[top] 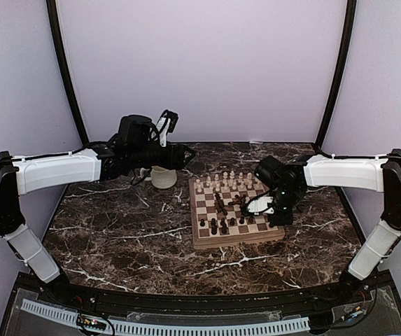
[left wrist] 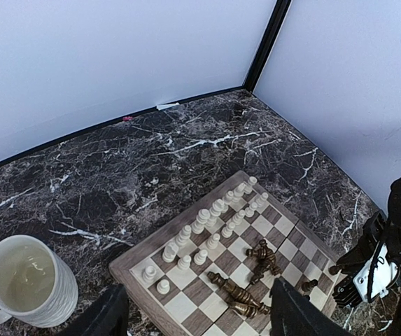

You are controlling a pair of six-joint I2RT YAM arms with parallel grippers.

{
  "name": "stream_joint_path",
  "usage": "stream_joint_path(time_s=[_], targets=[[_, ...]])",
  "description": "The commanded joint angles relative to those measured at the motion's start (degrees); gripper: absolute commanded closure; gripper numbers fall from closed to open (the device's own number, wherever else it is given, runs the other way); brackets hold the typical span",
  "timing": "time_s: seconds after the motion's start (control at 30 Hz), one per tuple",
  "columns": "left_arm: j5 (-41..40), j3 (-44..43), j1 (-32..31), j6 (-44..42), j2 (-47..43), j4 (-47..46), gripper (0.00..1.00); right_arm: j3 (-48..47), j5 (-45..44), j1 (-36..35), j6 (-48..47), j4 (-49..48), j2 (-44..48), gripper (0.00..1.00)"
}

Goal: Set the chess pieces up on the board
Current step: Place the rook at a8, then pick up the bishop from the chessboard.

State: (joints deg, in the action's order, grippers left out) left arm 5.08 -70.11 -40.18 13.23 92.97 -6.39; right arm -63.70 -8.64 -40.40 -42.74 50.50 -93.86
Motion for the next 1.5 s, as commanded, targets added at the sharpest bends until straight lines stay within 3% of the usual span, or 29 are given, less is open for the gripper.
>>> stream_joint_path(time_s=[0.0,0.27,0.57,0.77,1.0,1.47], targets=[[0.59,-1.65,-0.2,-0.41,-0.65,0.84,0.28,0.58,-0.46,-0.54,0.02,-0.59,-0.53,0.86],[0.75,-1.92,-0.19,-0.23,-0.35,1.27,0.28,0.38,-0.33,-0.56,0.03,-0.7,-0.7,0.83],[0.65,-2.37,-0.24,-0.3,0.1,1.93,0.27,-1.08,0.12,-0.49,0.51,0.47,0.39,0.64],[1.92,-4.48,-0.24,-0.95,2.4,4.29,0.28,-7.41,6.44,0.77,2.43,2.72,3.85,0.63],[4.33,-7.3,-0.21,-1.57,5.84,6.08,0.32,-8.38,11.36,5.0,7.18,-6.97,4.25,0.69],[5.69,-7.66,-0.25,1.46,4.3,10.51,0.35,-12.53,20.17,6.07,4.64,-15.79,-6.63,0.78]])
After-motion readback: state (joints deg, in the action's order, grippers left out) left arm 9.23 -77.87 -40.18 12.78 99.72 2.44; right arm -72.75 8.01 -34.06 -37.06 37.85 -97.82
